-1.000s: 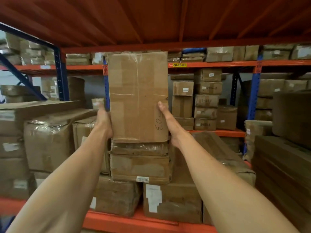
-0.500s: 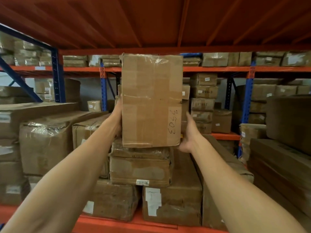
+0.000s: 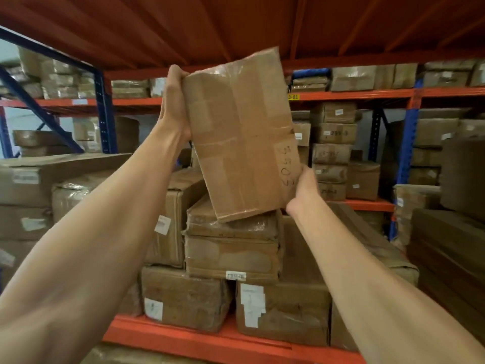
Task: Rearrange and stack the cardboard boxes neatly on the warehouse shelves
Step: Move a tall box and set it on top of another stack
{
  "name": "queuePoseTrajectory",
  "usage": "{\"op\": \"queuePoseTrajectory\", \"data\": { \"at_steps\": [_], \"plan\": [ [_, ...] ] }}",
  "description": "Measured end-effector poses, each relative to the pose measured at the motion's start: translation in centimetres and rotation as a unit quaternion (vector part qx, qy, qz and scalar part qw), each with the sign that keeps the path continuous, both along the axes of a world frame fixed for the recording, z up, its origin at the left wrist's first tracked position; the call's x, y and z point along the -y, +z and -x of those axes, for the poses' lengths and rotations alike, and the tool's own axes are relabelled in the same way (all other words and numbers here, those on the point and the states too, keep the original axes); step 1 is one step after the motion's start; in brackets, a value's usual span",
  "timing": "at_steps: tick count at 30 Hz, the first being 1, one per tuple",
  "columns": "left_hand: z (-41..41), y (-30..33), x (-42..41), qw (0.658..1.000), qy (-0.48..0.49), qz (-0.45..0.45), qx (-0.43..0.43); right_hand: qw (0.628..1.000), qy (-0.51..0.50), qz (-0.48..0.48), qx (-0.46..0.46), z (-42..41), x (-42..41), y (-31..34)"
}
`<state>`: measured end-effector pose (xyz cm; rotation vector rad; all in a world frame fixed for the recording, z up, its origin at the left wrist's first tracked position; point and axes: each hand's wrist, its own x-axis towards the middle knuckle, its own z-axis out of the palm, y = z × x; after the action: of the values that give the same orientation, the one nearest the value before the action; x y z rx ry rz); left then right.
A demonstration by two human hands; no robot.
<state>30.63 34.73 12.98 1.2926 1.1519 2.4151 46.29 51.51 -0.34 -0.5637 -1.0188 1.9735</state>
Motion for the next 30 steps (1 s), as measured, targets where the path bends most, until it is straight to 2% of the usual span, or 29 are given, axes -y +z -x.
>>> {"op": "queuePoseTrajectory", "data": {
  "at_steps": [3,6,12,16,18,20,21,23,25,27,30],
  "plan": [
    [-0.2,-2.4,0.4,0.992,-0.026,-0.117,0.041,0.994,-0.065,-0.081,0.022,-1.6,-1.0,3.7],
    [-0.9,-5.0,-0.5,0.981,0.005,-0.169,0.1,0.98,-0.127,-0.142,0.055,-3.6,-1.6,6.5],
    [-1.3,-12.0,-3.9,0.944,0.027,-0.167,0.283,0.958,-0.202,-0.171,0.109,-5.2,-3.6,6.1],
    [-0.3,-16.9,-4.1,0.923,0.085,-0.069,0.37,0.931,-0.235,-0.251,0.122,-3.6,-4.0,6.2],
    [0.7,-17.4,-3.4,0.92,0.175,0.049,0.346,0.918,-0.247,-0.288,0.111,-2.9,-3.8,7.1],
    [1.3,-17.8,-2.6,0.899,0.297,0.18,0.268,0.919,-0.231,-0.304,0.1,-2.9,-3.8,7.2],
    [1.6,-17.9,-2.2,0.893,0.322,0.216,0.23,0.925,-0.203,-0.304,0.101,-3.1,-3.9,6.9],
    [2.0,-17.3,-1.6,0.906,0.291,0.241,0.191,0.948,-0.097,-0.288,0.094,-4.0,-4.4,5.7],
    [2.1,-15.5,-1.4,0.938,0.179,0.249,0.159,0.96,-0.024,-0.27,0.067,-4.6,-5.1,4.6],
    [1.4,-13.9,-1.5,0.954,0.114,0.239,0.142,0.967,-0.006,-0.25,0.045,-5.2,-5.7,4.2],
    [-1.1,-14.2,-2.8,0.966,0.114,0.2,0.115,0.966,-0.023,-0.254,0.028,-7.0,-6.6,4.7]
  ]
}}
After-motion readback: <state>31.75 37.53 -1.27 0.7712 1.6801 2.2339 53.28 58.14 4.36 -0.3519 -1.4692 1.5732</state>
